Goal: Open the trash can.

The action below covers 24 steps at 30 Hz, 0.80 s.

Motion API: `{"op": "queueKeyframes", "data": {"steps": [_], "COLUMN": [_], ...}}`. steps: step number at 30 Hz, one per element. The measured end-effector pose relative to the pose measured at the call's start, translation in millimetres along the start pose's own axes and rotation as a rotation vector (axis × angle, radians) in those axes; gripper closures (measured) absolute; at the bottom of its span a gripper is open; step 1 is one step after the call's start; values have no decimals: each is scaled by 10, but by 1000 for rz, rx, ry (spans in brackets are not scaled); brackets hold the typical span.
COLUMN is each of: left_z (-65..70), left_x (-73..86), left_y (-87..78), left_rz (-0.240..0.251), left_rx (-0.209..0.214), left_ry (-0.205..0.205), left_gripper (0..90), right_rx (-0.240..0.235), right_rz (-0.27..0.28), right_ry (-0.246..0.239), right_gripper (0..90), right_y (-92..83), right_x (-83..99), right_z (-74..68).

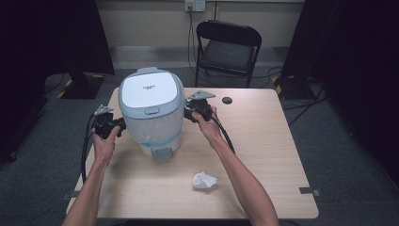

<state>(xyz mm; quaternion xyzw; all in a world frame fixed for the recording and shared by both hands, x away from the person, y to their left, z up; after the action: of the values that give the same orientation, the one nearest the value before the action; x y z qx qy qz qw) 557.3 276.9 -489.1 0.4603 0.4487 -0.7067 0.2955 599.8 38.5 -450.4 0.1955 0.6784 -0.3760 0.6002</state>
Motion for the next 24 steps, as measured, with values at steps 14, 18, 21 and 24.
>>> {"op": "queueKeyframes", "data": {"steps": [14, 18, 21, 24], "left_z": [368, 472, 523, 574], "left_x": [85, 134, 159, 188], "left_y": [-158, -212, -253, -305], "left_rz": [-23, -8, -1, -2], "left_rx": [36, 57, 53, 54], "left_ry": [93, 67, 82, 91], "left_gripper": [757, 803, 803, 803], "right_rx": [-14, -15, -23, -25], "right_rz": [-9, -10, -1, -6], "right_ry": [40, 58, 72, 68], "right_gripper": [690, 700, 712, 716], "right_y": [-527, -638, -717, -783], "right_x": [155, 189, 218, 233], "right_z": [-118, -151, -175, -203]}}
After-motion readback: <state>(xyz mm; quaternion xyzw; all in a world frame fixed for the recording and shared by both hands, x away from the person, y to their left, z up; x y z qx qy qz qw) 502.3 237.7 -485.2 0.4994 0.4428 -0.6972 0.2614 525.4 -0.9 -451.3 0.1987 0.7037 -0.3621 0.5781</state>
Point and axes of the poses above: each handheld gripper's, and its own axes: y roughly forward along the jaws, x roughly out of its underside, z roughly to its right, the point moved 10 cm from there along y, roughly forward along the jaws, and after that the axes turned 9 degrees about z, right-handed, at the moved point
